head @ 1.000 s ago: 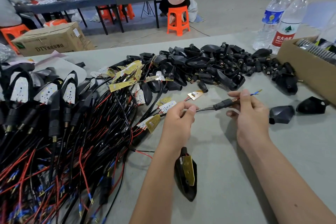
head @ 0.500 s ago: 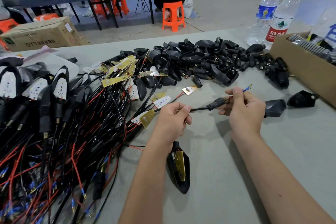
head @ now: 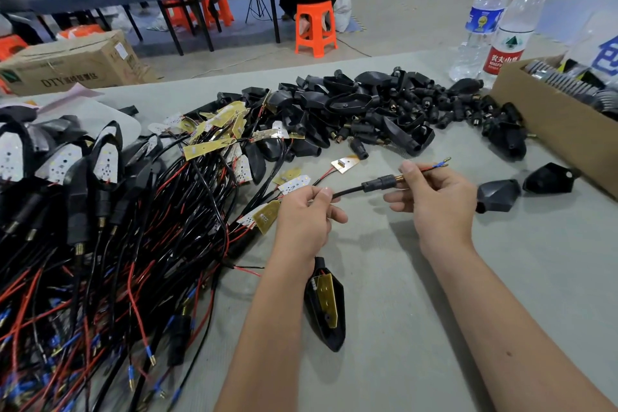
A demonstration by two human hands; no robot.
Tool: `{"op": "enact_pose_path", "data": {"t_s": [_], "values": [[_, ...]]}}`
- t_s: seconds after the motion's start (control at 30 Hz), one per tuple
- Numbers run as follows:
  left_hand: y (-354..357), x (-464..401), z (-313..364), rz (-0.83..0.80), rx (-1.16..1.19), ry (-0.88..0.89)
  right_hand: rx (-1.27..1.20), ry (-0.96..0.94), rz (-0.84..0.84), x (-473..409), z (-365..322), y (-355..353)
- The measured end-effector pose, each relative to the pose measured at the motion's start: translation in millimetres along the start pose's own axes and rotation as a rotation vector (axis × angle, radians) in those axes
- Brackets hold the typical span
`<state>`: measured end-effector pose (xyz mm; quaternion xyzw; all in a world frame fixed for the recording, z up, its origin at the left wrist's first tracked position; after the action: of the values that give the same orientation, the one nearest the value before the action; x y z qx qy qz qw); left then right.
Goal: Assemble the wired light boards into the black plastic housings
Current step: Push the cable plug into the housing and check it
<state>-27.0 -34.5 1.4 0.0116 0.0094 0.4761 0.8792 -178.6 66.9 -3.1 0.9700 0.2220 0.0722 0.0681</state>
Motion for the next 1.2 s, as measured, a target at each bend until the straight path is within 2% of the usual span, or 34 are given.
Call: {"op": "enact_pose_path", "data": {"t_s": [0.3,0.5,0.63,0.77,1.0,1.2], "values": [[0,-1,-1,-0.058,-0.05,0.009,0.068,-0.065,0.031,3,-1,2],[2,1,0,-0.122,-0.035,0.005,-0.013,-0.085,-0.052,7,-6,4],[4,4,3,-0.192,-0.092,0.11,-0.025,-0.052,-0.126,9,-6,8],[0,2,2,-0.178,-0.143,0.169,-0.014,-0.018,-0.127,8,-5,8],[0,2,0,-0.24,-0.106,0.081,0.008,-0.089,-0.032,4,-2,5],[-5,2,-1,-0.111,0.057,-0.008,-0.134,-0.032,0.007,-2,-2,-1]]}}
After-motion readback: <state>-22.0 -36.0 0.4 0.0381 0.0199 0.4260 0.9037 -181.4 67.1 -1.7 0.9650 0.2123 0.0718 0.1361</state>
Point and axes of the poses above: each hand's wrist, its own x-axis away from the middle knuckle, its own y-axis out of the palm, z = x × y, the point moved 2 cm from there along -x, towards the middle knuckle, and after that the axes turned 11 degrees about y, right-handed, at the moved point
